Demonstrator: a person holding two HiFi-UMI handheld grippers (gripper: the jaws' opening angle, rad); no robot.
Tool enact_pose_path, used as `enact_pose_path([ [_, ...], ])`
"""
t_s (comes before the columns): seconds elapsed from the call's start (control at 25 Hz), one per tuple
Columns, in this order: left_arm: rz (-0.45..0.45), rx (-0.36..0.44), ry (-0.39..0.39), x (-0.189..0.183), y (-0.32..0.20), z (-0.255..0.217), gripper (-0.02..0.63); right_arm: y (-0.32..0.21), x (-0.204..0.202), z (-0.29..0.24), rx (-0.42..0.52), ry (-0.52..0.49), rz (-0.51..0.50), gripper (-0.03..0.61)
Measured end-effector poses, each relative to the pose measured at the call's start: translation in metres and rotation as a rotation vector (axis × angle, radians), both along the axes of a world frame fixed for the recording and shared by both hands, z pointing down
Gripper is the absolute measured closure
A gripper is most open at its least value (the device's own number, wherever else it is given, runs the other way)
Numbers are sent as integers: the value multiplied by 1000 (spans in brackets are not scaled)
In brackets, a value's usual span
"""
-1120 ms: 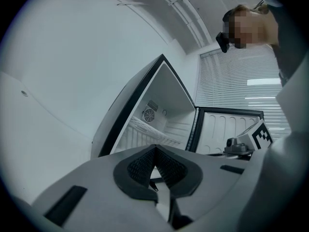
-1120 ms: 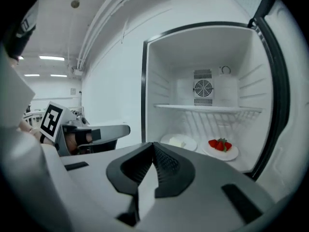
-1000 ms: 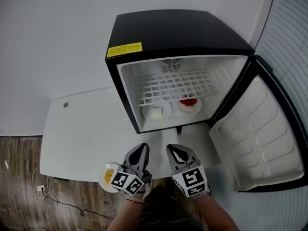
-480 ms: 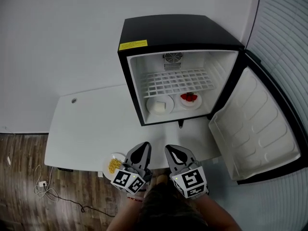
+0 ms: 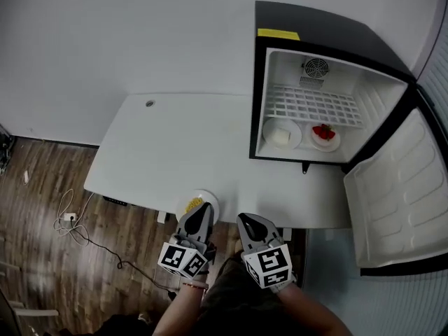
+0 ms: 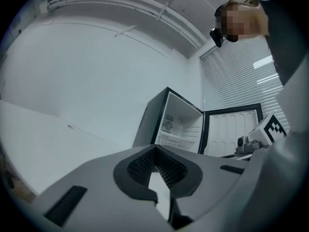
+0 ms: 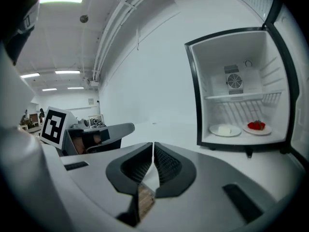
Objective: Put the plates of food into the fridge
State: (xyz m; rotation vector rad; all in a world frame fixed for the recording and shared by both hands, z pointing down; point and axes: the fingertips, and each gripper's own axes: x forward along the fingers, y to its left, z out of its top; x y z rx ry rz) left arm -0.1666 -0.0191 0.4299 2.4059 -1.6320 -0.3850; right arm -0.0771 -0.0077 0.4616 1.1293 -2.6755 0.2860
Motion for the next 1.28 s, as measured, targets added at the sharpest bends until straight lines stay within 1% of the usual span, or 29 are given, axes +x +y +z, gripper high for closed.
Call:
enact_pose_path([
  [0.16, -102, -46, -18, -50, 27, 19, 607, 16, -31, 31, -137, -48, -24, 571],
  [0.28, -148, -72, -28, -81, 38, 33, 607, 32, -50, 61, -256, -48, -16, 569],
  [0.32, -154, -77, -27, -87, 39, 37, 607, 36, -54, 71, -299, -43, -11, 562],
  [0.4, -153, -82, -23, -96, 37, 47, 607, 44, -64, 89, -389, -49, -5, 475],
  [0.48, -138, -90, -21, -99, 32, 55, 607, 47, -75, 102, -462, -80, 17, 463],
  [0.56, -116, -92, -19, -101, 27, 64, 607, 47, -84, 112, -508, -119, 56, 455],
  [0.64, -97, -94, -21, -104, 24, 73, 607, 44, -92, 122, -557, -173, 104, 438],
  [0.84, -75, -105, -9, -115, 22, 93, 607, 37, -104, 142, -699, -341, 239, 426],
  [0.96, -64, -100, 2, -116, 24, 97, 607, 34, -108, 149, -775, -464, 302, 426],
  [1.28, -43, -102, 27, -121, 32, 98, 607, 27, -123, 155, -896, -727, 361, 428],
])
